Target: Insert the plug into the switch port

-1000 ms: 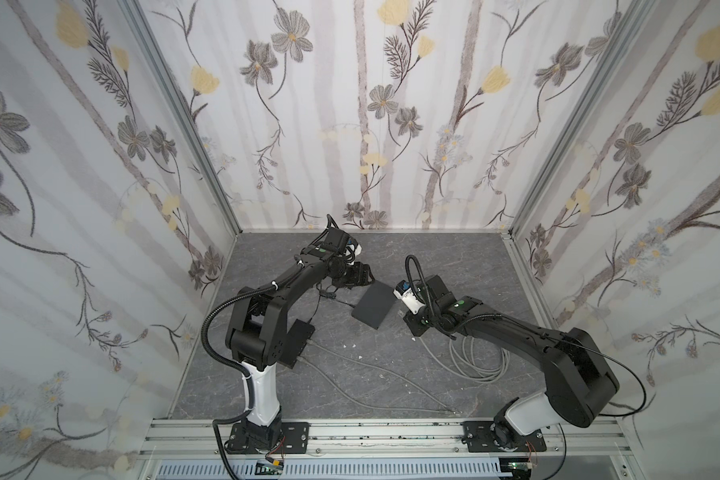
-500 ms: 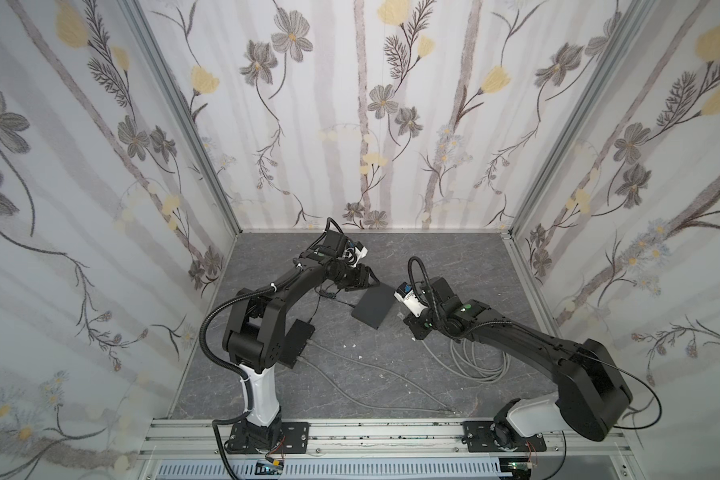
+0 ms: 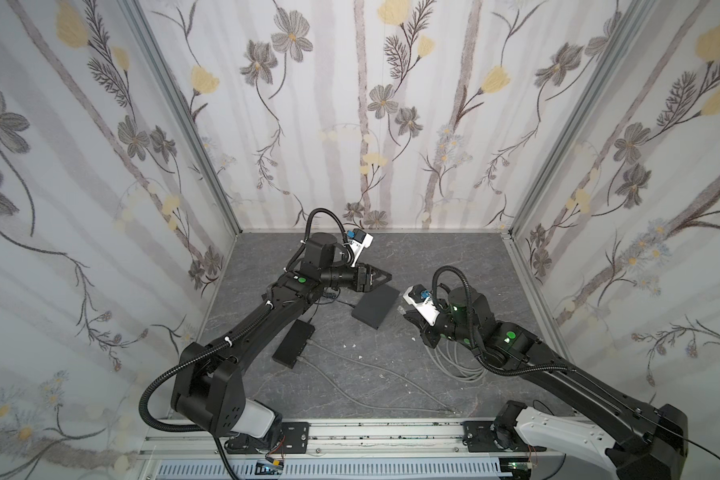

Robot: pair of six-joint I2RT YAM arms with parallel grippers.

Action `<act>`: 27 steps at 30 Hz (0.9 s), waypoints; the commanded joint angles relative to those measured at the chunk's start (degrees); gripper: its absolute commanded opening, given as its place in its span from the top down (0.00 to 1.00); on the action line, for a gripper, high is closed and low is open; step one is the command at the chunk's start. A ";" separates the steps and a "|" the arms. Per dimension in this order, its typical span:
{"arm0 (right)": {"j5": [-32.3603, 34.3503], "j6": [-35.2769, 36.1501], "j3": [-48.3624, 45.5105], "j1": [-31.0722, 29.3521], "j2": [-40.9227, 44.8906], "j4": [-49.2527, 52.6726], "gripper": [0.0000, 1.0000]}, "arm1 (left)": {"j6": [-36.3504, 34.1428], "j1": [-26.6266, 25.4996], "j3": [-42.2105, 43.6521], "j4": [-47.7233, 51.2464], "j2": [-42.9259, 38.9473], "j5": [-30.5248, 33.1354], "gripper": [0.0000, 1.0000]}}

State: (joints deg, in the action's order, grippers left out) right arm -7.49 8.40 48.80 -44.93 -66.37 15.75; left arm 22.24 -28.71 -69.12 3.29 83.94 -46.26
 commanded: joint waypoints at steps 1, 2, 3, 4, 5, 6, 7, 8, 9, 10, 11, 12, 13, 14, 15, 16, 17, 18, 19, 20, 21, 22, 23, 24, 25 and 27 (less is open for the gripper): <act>4.10 -2.93 0.92 1.02 0.86 -0.28 1.00 | 15.52 -1.28 -2.36 2.16 -0.14 3.59 0.42; 3.74 -3.41 1.36 1.75 0.48 -0.19 1.00 | 19.18 -1.95 -3.21 2.84 -0.34 4.35 0.42; 3.71 -3.95 1.75 2.28 -0.01 -0.21 1.00 | 21.62 -2.81 -4.00 4.81 -0.69 7.00 0.42; 3.71 -4.38 2.12 2.73 -0.56 -0.19 1.00 | 23.45 -3.61 -4.92 6.65 -0.88 8.94 0.42; 3.87 -4.83 2.77 3.06 -1.18 -0.19 1.00 | 25.35 -4.44 -5.83 8.01 -0.74 9.87 0.42; 3.89 -5.30 3.48 3.27 -1.68 -0.24 1.00 | 27.43 -4.98 -6.48 8.61 -0.24 9.65 0.42; 3.73 -5.69 3.96 3.48 -2.19 -0.28 1.00 | 29.09 -5.56 -6.89 8.81 0.30 9.05 0.42; 3.20 -6.33 4.80 3.61 -2.96 -0.24 1.00 | 30.58 -6.19 -7.24 8.60 1.11 8.11 0.42; 1.96 -6.71 5.81 3.88 -3.96 0.15 1.00 | 31.30 -6.82 -7.53 8.20 1.98 7.30 0.43; 0.84 -6.91 6.67 4.10 -4.86 0.59 1.00 | 31.27 -7.48 -7.85 8.41 2.58 7.07 0.44; -0.09 -7.13 7.76 4.12 -5.90 1.01 1.00 | 30.90 -7.94 -8.35 8.83 3.31 7.14 0.48; -0.62 -7.51 8.73 4.09 -6.68 1.36 1.00 | 30.62 -8.28 -8.72 9.33 3.92 7.15 0.52; -0.95 -7.78 9.36 4.11 -7.24 1.71 1.00 | 30.55 -8.47 -8.83 9.44 4.35 6.96 0.56; -1.22 -8.00 9.94 4.09 -7.75 1.91 1.00 | 30.60 -8.62 -8.90 9.25 4.80 6.48 0.60; -1.43 -8.21 10.24 4.11 -8.06 1.87 1.00 | 30.52 -8.73 -8.92 9.03 5.13 6.08 0.63; -1.64 -8.31 10.35 4.10 -8.16 1.92 1.00 | 30.56 -8.81 -8.92 8.98 5.26 5.86 0.66; -1.77 -8.54 10.44 4.07 -8.16 1.75 1.00 | 30.67 -8.90 -8.85 8.65 5.25 5.58 0.67; -1.91 -8.65 10.39 4.09 -8.17 1.79 1.00 | 30.59 -8.97 -8.75 8.58 5.26 5.48 0.69; -1.79 -8.79 10.44 4.14 -8.17 1.74 1.00 | 30.56 -9.00 -8.67 8.45 5.14 5.24 0.72; -1.67 -8.89 10.36 4.14 -8.16 1.74 1.00 | 30.67 -9.08 -8.62 8.25 5.10 4.97 0.76; -1.33 -8.93 10.36 4.11 -8.08 1.74 1.00 | 30.75 -9.11 -8.57 7.95 5.17 4.51 0.79; -1.00 -9.09 10.35 4.14 -8.07 1.76 1.00 | 30.71 -9.15 -8.57 7.91 5.26 4.29 0.81; -0.58 -9.15 10.35 4.16 -8.01 1.74 1.00 | 30.75 -9.26 -8.61 7.86 5.26 4.00 0.83; -0.06 -9.36 10.35 4.15 -7.90 1.70 1.00 | 30.67 -9.35 -8.58 7.78 5.27 3.82 0.85; 0.41 -9.52 10.35 4.29 -7.83 1.74 1.00 | 30.59 -9.35 -8.57 7.64 5.10 3.73 0.87; 1.40 -9.76 10.49 4.48 -7.66 1.83 1.00 | 30.58 -9.46 -8.40 7.39 5.10 3.34 0.93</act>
State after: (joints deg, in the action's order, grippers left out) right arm -7.51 -0.16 58.78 -40.58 -74.15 18.24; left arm 52.45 -37.91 -77.43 12.38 89.21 -40.03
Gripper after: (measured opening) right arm 0.062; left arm 0.092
